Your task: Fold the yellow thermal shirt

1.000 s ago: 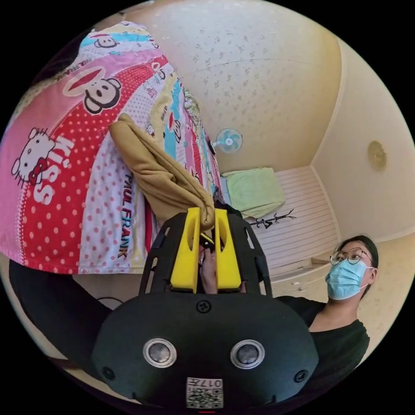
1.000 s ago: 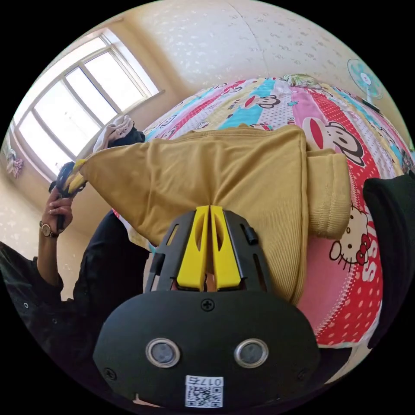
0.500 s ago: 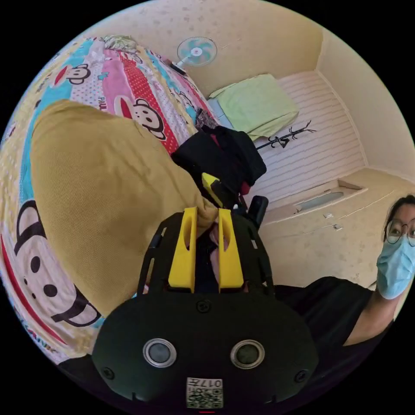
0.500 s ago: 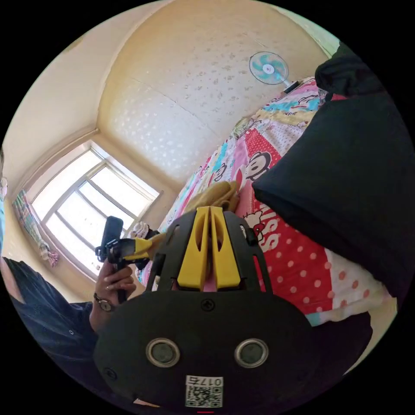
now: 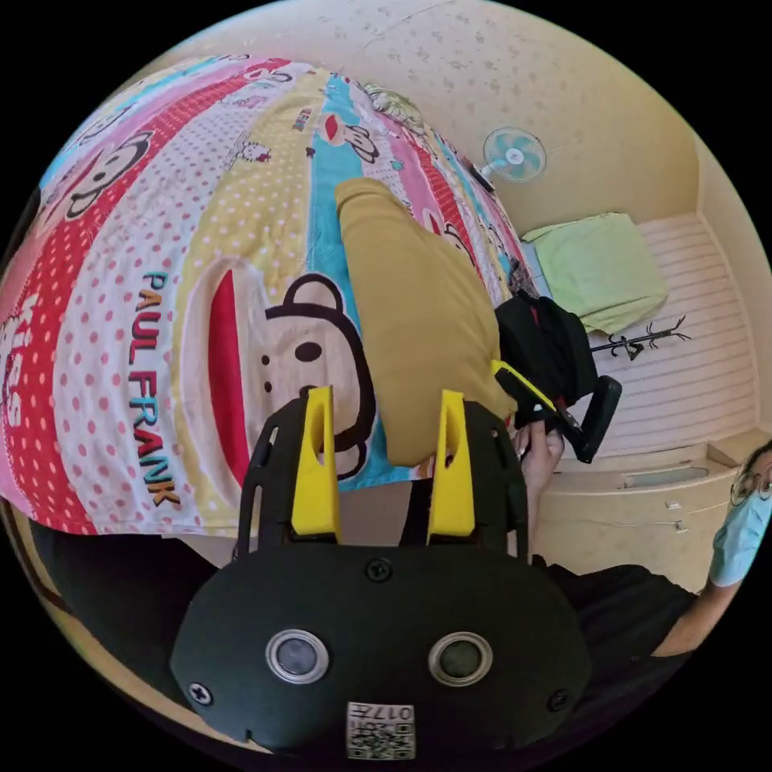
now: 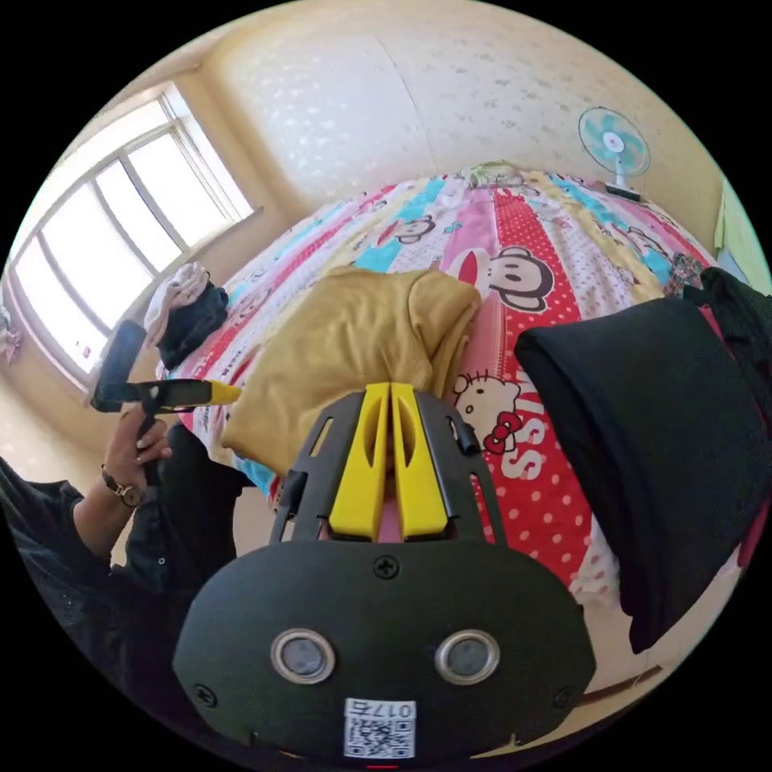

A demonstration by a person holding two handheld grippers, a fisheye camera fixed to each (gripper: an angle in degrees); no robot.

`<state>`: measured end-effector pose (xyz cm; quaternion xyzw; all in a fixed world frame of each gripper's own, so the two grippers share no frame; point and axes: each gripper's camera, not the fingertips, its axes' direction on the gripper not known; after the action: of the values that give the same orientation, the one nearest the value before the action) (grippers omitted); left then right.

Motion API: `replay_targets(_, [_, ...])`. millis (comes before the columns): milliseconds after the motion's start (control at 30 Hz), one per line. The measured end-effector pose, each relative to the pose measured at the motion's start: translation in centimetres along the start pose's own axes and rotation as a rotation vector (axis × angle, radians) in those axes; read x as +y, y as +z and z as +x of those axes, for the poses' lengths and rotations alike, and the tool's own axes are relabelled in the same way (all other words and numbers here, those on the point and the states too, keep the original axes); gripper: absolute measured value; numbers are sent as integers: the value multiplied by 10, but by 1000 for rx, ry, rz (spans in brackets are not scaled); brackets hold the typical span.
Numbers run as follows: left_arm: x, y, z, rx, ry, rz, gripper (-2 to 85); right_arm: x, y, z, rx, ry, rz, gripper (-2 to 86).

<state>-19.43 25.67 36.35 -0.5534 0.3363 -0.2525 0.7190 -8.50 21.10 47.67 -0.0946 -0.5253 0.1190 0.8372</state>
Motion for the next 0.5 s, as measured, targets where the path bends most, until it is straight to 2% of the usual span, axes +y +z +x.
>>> replay_targets(33, [6, 3, -5, 62, 3, 3, 168, 0, -2, 4, -28, 25, 14, 5])
replay_targets(133, [14, 12, -1, 26, 38, -15, 137, 0, -1, 19, -112, 86, 16, 5])
replay_targets(233, [17, 9, -2, 71, 15, 19, 128, -1, 0, 27, -148, 116, 33, 7])
replay_targets(300, [13, 12, -9, 202, -13, 10, 115, -3, -1, 31, -164, 120, 40, 11])
replay_targets(367, [10, 26, -25, 395, -133, -40, 91, -2, -5, 36, -216, 121, 55, 17])
replay_targets(500, [7, 22, -26, 458, -159, -77, 74, 7, -29, 61, -499, 146, 44, 70])
